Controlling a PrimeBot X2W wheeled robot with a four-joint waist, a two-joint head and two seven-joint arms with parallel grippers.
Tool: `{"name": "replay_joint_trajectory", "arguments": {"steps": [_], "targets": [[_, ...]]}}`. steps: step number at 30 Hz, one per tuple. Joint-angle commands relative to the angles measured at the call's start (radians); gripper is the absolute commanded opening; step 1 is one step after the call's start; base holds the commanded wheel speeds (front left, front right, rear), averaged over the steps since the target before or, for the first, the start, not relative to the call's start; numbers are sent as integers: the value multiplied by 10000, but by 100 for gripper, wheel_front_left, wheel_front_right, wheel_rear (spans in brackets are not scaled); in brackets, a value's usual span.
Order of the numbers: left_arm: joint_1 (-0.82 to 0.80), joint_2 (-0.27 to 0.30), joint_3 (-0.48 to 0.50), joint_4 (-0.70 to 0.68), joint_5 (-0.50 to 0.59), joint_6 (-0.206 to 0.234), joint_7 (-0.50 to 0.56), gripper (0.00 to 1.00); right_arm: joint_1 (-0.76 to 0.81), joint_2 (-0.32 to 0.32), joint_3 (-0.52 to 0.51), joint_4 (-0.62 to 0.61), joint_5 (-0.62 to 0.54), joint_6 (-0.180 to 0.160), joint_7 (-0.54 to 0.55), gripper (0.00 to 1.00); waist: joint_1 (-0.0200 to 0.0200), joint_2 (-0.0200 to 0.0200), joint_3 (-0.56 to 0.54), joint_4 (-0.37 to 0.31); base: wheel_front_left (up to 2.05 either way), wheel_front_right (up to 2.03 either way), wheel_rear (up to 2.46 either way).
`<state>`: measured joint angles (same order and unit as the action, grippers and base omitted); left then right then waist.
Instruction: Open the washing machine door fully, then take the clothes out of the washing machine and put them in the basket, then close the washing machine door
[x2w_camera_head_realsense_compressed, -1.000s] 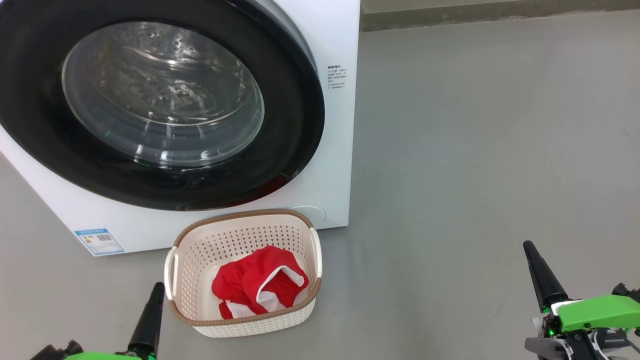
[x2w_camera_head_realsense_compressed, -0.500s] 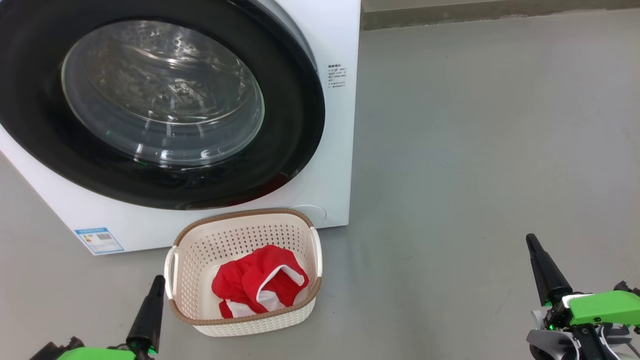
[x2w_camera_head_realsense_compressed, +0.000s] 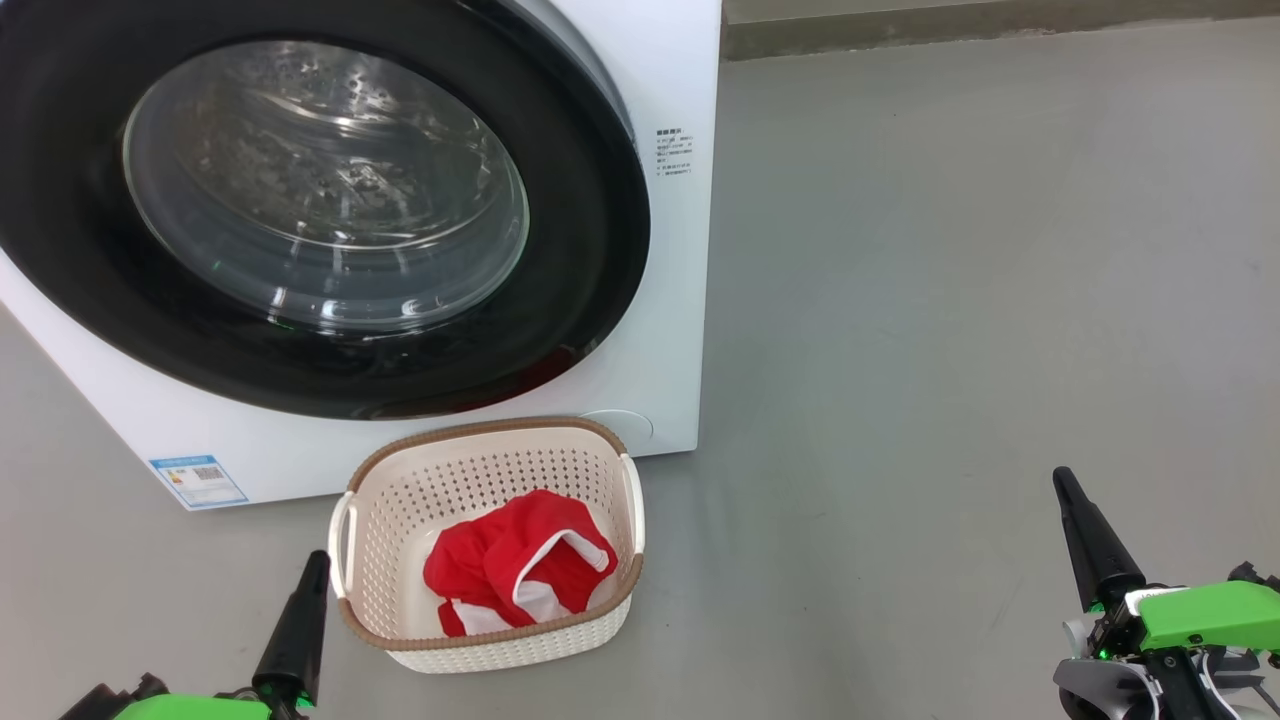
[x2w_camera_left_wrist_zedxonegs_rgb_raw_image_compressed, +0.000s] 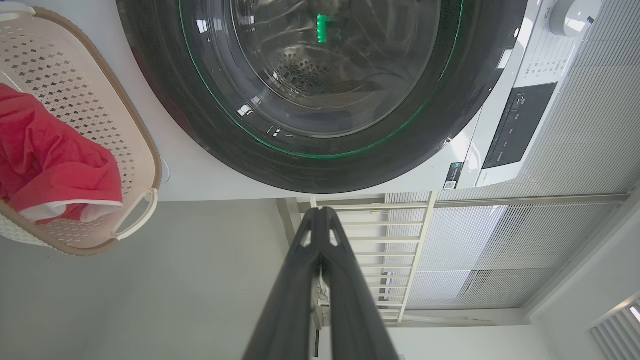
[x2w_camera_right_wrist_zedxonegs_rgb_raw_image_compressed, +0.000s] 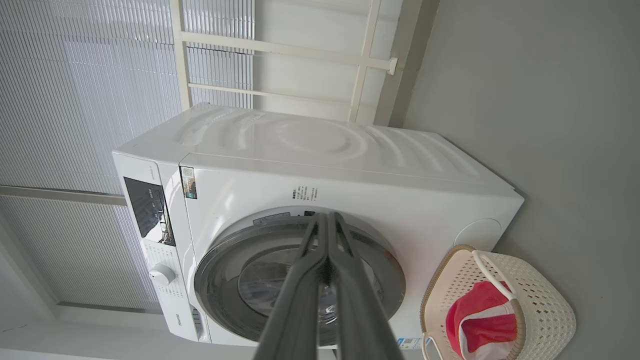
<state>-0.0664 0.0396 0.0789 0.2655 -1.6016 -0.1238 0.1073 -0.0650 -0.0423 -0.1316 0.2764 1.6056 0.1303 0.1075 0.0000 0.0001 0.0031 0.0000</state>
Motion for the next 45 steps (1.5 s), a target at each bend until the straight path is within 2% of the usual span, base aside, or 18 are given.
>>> {"name": "replay_joint_trajectory", "arguments": {"steps": [1,45], "targets": [[-416,106,351,-204,-68,-69,61,0,-431,-80,167,-316,20,4,66,0,0,-1,0,0,0,0,0],[-416,106,349,-205,-70,-69,60,0,-430,-79,174,-316,26,4,61,0,0,-1,0,0,0,0,0]]}}
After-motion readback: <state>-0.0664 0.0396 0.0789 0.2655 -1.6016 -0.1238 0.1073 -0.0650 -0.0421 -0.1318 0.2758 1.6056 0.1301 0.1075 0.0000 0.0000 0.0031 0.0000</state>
